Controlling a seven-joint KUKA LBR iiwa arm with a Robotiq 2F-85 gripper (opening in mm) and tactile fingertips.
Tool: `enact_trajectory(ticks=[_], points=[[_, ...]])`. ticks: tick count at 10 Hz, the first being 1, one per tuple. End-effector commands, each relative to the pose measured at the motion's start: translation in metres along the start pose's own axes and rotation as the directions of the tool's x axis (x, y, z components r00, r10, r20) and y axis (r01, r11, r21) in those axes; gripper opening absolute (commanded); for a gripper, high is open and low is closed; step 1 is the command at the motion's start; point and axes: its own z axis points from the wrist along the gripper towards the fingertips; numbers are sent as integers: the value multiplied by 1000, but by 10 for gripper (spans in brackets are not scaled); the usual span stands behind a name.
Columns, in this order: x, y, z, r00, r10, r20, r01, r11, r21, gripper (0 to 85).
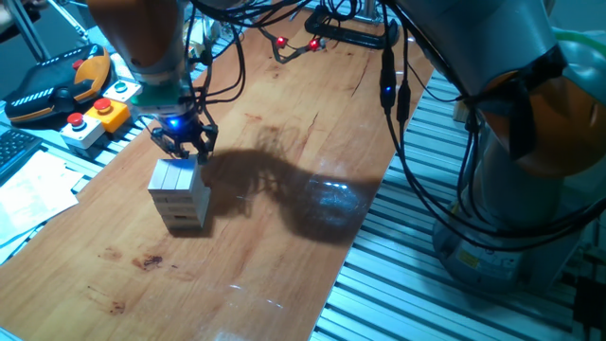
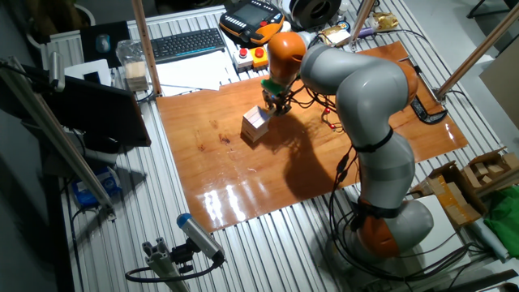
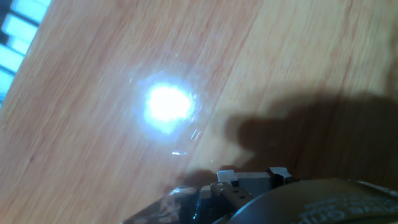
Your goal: Play Jenga
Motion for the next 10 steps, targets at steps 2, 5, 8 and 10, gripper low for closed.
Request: enact_trajectory(ticks=[2, 5, 8, 10], points=[[-8, -3, 5, 1000, -8, 2, 8, 1000, -3, 7], [-22, -8, 6, 1000, -17, -2, 17, 1000, -3, 7], [-29, -10, 10, 1000, -15, -5, 15, 1000, -4, 7], [-32, -10, 12, 1000, -15, -10, 15, 1000, -7, 7]])
